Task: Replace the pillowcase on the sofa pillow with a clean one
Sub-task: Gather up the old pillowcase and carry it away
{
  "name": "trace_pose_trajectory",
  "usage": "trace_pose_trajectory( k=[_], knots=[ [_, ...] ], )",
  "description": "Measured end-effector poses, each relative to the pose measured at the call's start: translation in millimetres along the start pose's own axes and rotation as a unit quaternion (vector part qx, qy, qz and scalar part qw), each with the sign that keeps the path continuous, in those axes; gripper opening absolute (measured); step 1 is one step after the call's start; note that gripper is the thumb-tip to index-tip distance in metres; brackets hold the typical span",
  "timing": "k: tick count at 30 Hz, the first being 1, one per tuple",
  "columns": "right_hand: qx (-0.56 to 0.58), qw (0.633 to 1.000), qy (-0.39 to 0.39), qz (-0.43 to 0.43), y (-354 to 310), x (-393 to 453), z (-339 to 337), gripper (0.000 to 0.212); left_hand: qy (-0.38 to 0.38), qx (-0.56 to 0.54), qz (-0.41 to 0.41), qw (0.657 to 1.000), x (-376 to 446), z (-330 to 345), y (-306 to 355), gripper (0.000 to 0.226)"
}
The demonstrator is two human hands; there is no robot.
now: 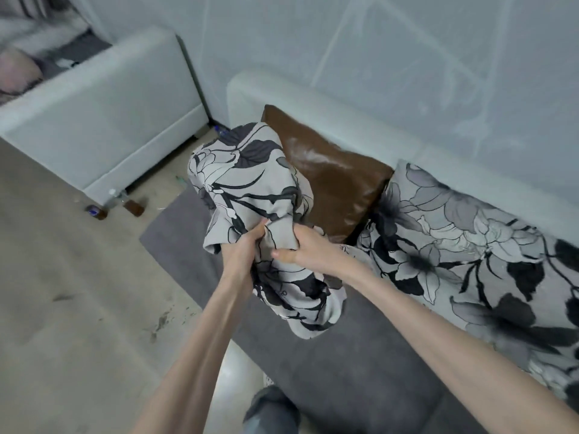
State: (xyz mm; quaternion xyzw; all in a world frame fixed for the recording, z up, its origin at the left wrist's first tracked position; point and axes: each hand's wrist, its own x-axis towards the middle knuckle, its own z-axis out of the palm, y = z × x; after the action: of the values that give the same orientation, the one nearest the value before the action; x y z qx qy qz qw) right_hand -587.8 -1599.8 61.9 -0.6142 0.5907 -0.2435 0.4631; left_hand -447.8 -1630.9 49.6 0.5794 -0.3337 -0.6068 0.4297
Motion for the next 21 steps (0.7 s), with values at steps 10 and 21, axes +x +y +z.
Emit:
trace_pose_trajectory(
  k=[10,21],
  knots=[
    [-0.188,0.976,0.092,-0.062,-65.2,-143.7,-98.3,0.037,0.041,0.043,0.127,0.990,-135.3,51.4,68.3,0.056],
    [-0.360,0.889,0.240,-0.148,-110.3,-225.6,-147.5,0.131,0.063,0.279,0.342,0.895,-216.4,42.3,114.9,0.053]
  ],
)
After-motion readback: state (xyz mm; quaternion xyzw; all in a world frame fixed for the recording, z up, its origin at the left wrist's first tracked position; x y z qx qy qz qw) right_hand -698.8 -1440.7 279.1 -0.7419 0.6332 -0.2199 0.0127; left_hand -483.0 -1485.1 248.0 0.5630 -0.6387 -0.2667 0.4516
